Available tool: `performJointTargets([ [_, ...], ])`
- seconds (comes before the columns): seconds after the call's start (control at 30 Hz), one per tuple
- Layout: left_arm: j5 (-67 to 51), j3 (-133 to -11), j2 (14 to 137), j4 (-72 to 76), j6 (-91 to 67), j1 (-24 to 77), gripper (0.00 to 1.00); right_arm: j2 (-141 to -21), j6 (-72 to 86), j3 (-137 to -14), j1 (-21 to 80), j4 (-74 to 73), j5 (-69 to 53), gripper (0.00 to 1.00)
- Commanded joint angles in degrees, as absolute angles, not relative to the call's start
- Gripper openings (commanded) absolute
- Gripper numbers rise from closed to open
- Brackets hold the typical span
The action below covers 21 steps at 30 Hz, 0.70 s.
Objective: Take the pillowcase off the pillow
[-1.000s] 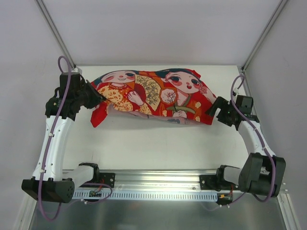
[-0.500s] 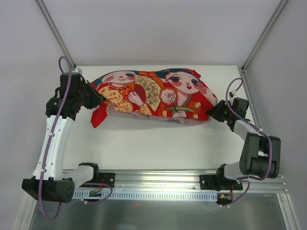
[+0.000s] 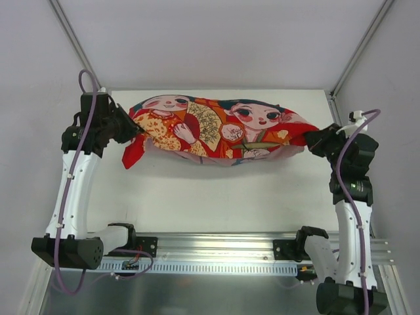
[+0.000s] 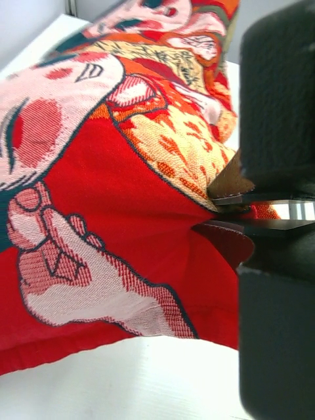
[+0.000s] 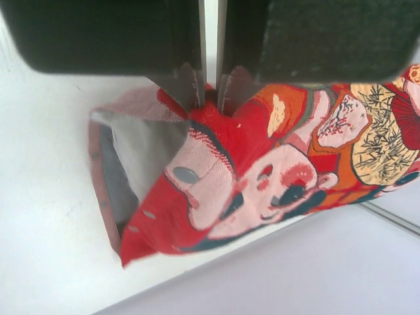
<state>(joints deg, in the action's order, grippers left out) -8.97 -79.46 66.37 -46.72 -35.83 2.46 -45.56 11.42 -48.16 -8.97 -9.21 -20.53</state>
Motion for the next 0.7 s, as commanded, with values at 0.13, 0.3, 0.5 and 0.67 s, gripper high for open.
performJointTargets([
  [0.13, -10.1, -89.7, 63.1, -43.2, -34.5, 0.5, 0.0, -38.3, 9.4, -61.7, -9.1, -22.2, -19.4, 0.01],
  [0.3, -4.2, -96.2, 60.7, -46.3, -32.7, 0.4, 0.0, -35.7, 7.0, -73.1, -9.1, -28.8, -24.2, 0.01],
  [0.5, 3.8, -105.6, 59.5, -48.6, -30.8, 0.4, 0.0, -33.1, 5.0, -81.8, -8.1, -34.9, -29.9, 0.01],
  [0.67, 6.1, -109.9, 67.6, -48.4, -29.4, 0.4, 0.0, -31.4, 7.8, -78.1, -7.6, -32.9, -31.6, 0.01],
])
